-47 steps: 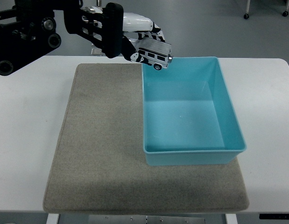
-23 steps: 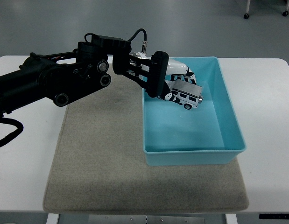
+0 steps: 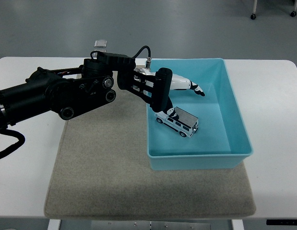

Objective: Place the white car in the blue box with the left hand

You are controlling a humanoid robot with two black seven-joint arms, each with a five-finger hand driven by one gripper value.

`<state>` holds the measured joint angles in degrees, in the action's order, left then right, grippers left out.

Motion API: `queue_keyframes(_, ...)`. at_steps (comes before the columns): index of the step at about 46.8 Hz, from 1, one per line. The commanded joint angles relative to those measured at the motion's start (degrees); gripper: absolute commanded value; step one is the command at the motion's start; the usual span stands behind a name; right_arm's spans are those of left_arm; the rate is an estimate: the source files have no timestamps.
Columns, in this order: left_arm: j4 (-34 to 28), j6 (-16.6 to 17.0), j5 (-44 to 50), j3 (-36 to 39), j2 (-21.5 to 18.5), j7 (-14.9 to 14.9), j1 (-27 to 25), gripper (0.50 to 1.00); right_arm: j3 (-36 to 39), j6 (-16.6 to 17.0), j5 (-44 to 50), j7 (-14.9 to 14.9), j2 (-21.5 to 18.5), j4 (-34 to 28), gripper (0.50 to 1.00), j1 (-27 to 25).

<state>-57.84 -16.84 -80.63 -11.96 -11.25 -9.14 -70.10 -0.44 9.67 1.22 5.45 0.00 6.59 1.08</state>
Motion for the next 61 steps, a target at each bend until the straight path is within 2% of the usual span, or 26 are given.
queue_keyframes(1, -0.1, 0.5, 1.4, 0.0, 0.0, 0.0, 0.0, 1.000, 0.0, 0.0, -0.1, 0.0, 0.0, 0.0, 0.936, 0.0)
queue_keyframes(6, -0.2, 0.6, 5.2, -0.1, -0.5, 0.0, -0.7, 0.999, 0.0, 0.0, -0.1, 0.0, 0.0, 0.0, 0.936, 0.0)
queue_keyframes(12, 0.0, 0.1, 15.7, -1.5, -1.8, 0.1, -0.5, 0.999, 0.0, 0.0, 0.0, 0.0, 0.0, 0.0, 0.936, 0.1)
queue_keyframes(25, -0.1, -1.3, 37.5, -8.0, -9.9, 0.2, 0.7, 1.000, 0.0, 0.0, -0.1, 0.0, 0.0, 0.0, 0.936, 0.1)
queue_keyframes(29, -0.1, -2.6, 46.3, -9.4, -12.9, 0.2, 2.3, 1.000, 0.0, 0.0, 0.0, 0.0, 0.0, 0.0, 0.936, 0.0)
queue_keyframes(35, 0.0, -2.8, 59.6, -11.4, -16.4, 0.2, 5.8, 1.000, 0.0, 0.0, 0.0, 0.0, 0.0, 0.0, 0.936, 0.0)
queue_keyframes(43, 0.0, -3.6, 70.2, -12.5, -19.8, 0.3, 10.2, 1.000, 0.0, 0.0, 0.0, 0.0, 0.0, 0.0, 0.936, 0.1)
queue_keyframes(47, -0.1, -6.1, 75.7, -14.0, -20.7, 0.6, 13.0, 1.000, 0.0, 0.0, -0.1, 0.0, 0.0, 0.0, 0.936, 0.0)
queue_keyframes(51, -0.2, -8.8, 80.7, -15.6, -21.6, 2.7, 15.7, 1.000, 0.0, 0.0, 0.0, 0.0, 0.0, 0.0, 0.936, 0.0)
queue_keyframes(55, -0.1, -9.1, 84.0, -17.3, -21.9, 5.3, 17.9, 1.000, 0.0, 0.0, -0.1, 0.0, 0.0, 0.0, 0.936, 0.0)
queue_keyframes(61, -0.1, -9.0, 87.8, -20.0, -21.9, 6.6, 21.4, 1.000, 0.0, 0.0, -0.1, 0.0, 0.0, 0.0, 0.936, 0.1)
